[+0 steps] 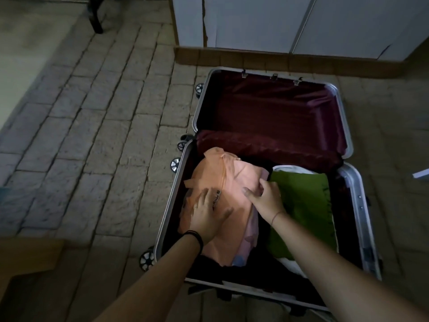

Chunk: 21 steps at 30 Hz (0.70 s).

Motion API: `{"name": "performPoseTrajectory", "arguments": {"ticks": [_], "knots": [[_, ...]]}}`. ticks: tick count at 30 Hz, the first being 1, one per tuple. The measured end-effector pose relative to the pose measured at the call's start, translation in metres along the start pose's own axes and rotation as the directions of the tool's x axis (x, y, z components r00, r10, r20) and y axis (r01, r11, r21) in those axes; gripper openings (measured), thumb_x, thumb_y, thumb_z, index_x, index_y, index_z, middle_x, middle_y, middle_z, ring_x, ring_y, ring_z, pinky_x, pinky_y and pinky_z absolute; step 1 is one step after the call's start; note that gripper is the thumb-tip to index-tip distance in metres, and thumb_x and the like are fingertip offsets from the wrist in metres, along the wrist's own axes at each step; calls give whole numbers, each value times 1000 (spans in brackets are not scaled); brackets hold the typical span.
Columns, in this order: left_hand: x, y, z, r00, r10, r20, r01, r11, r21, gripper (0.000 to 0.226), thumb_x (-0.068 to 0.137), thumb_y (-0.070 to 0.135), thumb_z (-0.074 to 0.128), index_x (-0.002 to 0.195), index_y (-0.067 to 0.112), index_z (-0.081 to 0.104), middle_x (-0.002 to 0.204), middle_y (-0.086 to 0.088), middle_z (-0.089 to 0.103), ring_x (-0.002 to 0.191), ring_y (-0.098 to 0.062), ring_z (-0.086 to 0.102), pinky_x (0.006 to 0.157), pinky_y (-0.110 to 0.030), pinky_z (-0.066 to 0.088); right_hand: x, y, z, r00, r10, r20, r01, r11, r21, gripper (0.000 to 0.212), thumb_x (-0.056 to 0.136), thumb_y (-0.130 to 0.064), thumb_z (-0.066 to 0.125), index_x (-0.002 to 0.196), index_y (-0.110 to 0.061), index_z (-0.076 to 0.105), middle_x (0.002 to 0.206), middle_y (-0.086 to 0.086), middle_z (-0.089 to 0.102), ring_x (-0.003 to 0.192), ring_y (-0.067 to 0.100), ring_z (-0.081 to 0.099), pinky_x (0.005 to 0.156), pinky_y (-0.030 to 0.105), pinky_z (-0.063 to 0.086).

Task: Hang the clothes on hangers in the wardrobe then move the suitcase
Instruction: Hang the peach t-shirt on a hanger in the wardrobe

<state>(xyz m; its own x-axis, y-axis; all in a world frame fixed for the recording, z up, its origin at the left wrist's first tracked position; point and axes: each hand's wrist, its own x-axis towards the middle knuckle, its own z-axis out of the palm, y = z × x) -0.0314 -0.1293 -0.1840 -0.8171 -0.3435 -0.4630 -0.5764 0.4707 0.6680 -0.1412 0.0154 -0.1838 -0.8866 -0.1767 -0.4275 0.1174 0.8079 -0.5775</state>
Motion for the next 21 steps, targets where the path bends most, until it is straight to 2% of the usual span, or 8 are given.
{"name": "performPoseTrajectory", "arguments": {"ticks": [3, 5, 8, 10, 12, 15, 19, 21], "knots": [[1, -6, 6, 1000, 12, 28, -11, 998, -61, 79, 88, 47, 57, 150, 20, 16, 159, -1, 6, 146, -21, 8, 115, -34, 10, 0, -6, 4, 999, 14, -46, -16, 998, -57, 53, 70, -61, 66, 83, -11, 57, 104, 13, 54, 96, 31, 56, 83, 42, 49], [1, -8, 6, 1000, 7, 18, -5, 994, -111, 77, 89, 45, 57, 150, 18, 18, 159, -1, 8, 146, -18, 9, 115, -32, 11, -4, -15, 3, 997, -40, -61, 39, 999, -10, 44, 73, -54, 69, 75, -14, 53, 101, 11, 56, 94, 29, 56, 84, 42, 49], [1, -10, 2, 1000, 6, 29, 0, 984, -181, 74, 90, 44, 55, 149, 16, 21, 158, -2, 14, 145, -13, 10, 117, -30, 12, -14, -32, 10, 996, -66, 59, 50, 971, 233, 47, 77, -53, 68, 97, -11, 64, 100, 3, 66, 93, 19, 60, 81, 32, 48], [1, -13, -1, 1000, -5, 31, 12, 979, -205, 71, 91, 43, 54, 149, 15, 23, 157, -2, 19, 145, -13, 14, 117, -28, 13, -14, -37, 24, 984, 47, 169, -122, 876, 466, 73, 63, -71, 67, 106, -12, 66, 102, 2, 69, 95, 20, 64, 87, 36, 51], [2, -16, -3, 1000, -14, 19, 19, 968, -250, 69, 92, 41, 54, 148, 14, 25, 156, -3, 23, 144, -13, 19, 116, -26, 15, -5, -33, 40, 956, 162, 246, -277, 775, 568, 90, 51, -79, 68, 111, -12, 64, 110, 8, 69, 99, 27, 65, 92, 45, 52], [-2, -10, -8, 999, -33, -28, 23, 953, -301, 70, 90, 42, 57, 146, 10, 29, 151, -5, 31, 140, -15, 26, 107, -17, 18, -4, -37, 43, 933, 212, 291, -353, 691, 631, 62, 74, -55, 68, 114, -8, 62, 109, 13, 68, 97, 31, 66, 90, 47, 53], [-16, 9, -26, 983, -102, -155, 57, 962, -268, 109, 60, 80, 49, 146, 15, 28, 152, -8, 28, 141, -25, 24, 114, -40, 24, -35, -50, 16, 935, 133, 328, -347, 521, 779, 26, 90, -30, 61, 101, -6, 65, 81, 7, 72, 75, 21, 69, 74, 36, 57], [-32, 28, -47, 983, -137, -119, 75, 905, -420, 123, 52, 81, 61, 150, 22, 15, 154, 0, 27, 141, -15, 26, 115, -41, 27, -59, -62, -11, 933, 72, 352, -341, 481, 807, 34, 88, -28, 63, 111, -3, 61, 86, 8, 74, 79, 20, 71, 70, 32, 57]]}}
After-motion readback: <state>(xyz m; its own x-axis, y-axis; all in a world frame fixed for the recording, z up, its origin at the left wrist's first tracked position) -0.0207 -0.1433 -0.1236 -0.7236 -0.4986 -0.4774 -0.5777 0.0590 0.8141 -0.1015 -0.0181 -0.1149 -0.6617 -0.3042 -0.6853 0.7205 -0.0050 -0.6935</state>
